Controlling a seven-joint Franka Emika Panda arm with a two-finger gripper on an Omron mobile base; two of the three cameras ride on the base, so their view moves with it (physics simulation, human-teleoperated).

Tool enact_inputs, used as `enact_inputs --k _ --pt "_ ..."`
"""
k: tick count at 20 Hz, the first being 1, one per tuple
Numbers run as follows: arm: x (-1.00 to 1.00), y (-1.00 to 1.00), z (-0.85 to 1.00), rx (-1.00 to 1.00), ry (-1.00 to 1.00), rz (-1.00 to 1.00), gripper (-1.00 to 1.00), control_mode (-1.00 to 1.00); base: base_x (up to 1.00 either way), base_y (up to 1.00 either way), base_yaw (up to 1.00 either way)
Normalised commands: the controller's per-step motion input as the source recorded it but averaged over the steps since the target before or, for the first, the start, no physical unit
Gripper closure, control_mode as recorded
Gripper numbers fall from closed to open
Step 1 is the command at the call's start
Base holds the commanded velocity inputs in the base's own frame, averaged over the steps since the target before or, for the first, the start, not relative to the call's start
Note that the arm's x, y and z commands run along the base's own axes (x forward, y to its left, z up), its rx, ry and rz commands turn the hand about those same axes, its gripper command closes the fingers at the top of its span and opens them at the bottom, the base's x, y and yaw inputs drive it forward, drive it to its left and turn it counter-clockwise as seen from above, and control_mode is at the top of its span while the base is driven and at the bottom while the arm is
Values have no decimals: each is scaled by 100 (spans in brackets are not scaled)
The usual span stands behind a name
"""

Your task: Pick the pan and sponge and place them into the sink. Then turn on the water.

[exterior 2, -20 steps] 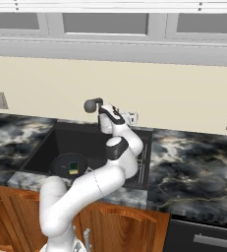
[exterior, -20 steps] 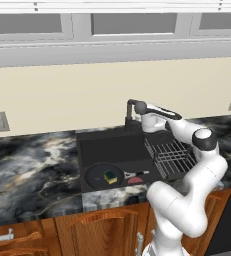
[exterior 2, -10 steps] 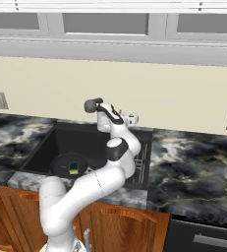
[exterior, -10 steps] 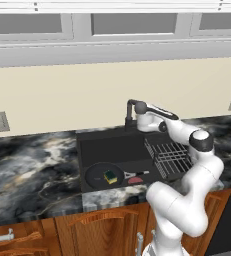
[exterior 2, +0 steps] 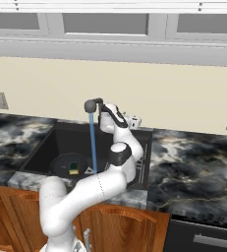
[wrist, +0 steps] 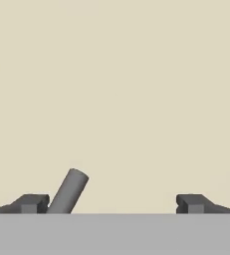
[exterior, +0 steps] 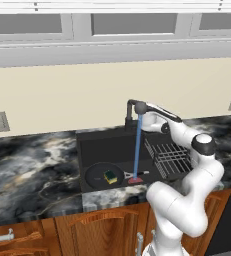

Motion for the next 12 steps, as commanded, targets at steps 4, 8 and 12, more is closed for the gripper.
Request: enact_inputs --k 4,8,12 --pt "22 -100 -68 5 0 -22 -100 -100 0 0 0" --pt "38 -100 -33 7 0 -21 -100 -100 0 0 0" --pt "34 -79 -10 4 0 -14 -100 -100 0 0 0"
